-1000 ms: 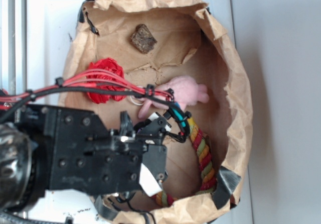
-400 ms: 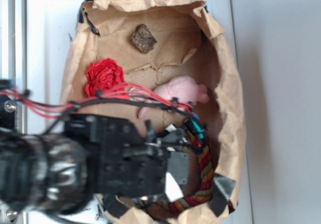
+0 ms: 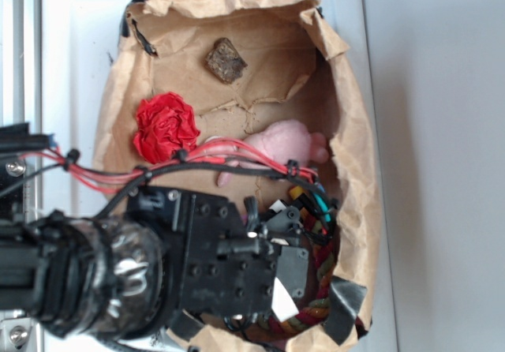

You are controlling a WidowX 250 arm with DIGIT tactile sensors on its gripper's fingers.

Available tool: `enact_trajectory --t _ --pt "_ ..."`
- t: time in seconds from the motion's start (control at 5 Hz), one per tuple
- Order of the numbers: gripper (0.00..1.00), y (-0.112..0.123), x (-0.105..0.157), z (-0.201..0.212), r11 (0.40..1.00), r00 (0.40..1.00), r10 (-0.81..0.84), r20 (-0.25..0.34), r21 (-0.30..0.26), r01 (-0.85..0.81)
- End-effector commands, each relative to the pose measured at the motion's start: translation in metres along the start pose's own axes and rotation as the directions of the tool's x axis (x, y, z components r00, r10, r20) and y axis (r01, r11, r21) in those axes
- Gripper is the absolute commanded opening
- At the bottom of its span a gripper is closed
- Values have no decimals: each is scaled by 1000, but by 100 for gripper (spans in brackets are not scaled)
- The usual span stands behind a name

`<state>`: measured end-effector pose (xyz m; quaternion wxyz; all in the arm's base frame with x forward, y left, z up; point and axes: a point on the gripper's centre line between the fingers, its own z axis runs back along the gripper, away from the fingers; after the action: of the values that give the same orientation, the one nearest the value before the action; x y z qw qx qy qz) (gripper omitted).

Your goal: Grab the multicolored rope.

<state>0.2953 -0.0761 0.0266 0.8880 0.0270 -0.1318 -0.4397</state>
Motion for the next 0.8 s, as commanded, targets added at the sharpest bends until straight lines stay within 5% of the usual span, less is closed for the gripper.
enact_trajectory --t 0.0,0.2,0.6 --pt "100 -14 3 -19 998 999 -48 -17 37 49" --pt "0 -15 1 -19 999 999 -33 -10 42 33" --pt "0 -15 -2 -13 999 1000 -20 11 43 20"
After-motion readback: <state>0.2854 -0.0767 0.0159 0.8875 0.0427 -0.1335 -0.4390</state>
